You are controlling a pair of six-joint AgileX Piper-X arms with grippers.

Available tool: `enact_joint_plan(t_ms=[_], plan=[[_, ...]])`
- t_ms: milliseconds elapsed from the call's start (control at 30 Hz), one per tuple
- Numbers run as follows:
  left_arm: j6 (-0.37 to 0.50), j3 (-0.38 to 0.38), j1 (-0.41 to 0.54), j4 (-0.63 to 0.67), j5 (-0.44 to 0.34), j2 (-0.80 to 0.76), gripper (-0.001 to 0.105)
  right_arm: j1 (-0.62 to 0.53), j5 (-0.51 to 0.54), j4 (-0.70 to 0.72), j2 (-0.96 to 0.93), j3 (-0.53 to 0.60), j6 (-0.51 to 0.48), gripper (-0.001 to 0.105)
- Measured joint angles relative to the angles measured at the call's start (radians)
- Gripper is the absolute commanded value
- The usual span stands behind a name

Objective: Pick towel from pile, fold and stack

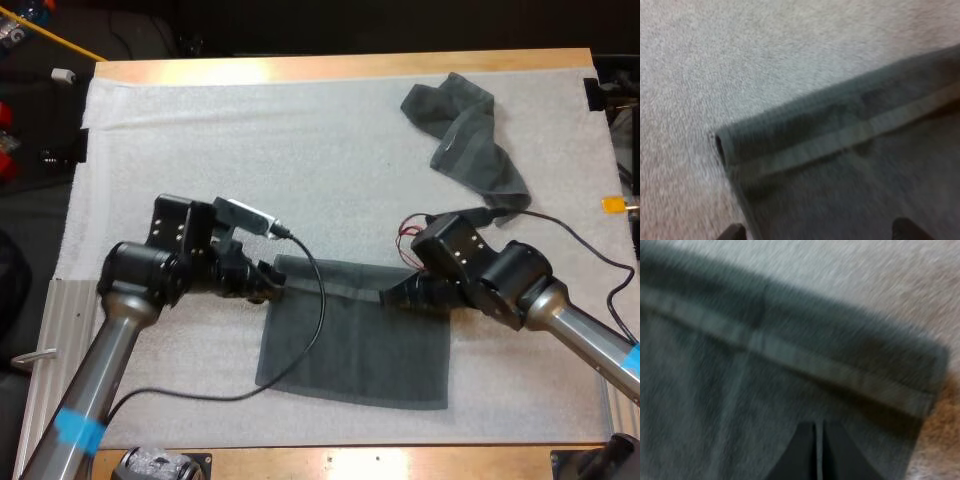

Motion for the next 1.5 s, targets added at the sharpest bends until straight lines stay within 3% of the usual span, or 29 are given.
enact_joint_plan(t_ms=[433,533,733,1133,1500], plan=[[0.001,0.0,0.0,0.194,0.005,-0.233,0.057,0.045,-0.072,0.056,0.03,-0.003,0.032,0.0],[-0.011,0.0,0.0,0.201,0.033,-0.239,0.057,0.045,-0.145,0.023,0.093,-0.003,0.04,0.0],[-0.016,0.0,-0.028,0.223,0.038,-0.239,0.057,0.045,-0.176,-0.064,0.237,-0.003,0.06,0.0],[-0.016,0.0,-0.106,0.236,0.038,-0.239,0.057,-0.016,-0.18,-0.121,0.424,-0.079,0.1,0.0],[-0.016,0.0,-0.11,0.239,0.06,-0.239,0.057,-0.098,-0.15,-0.165,0.504,-0.147,0.128,0.0]])
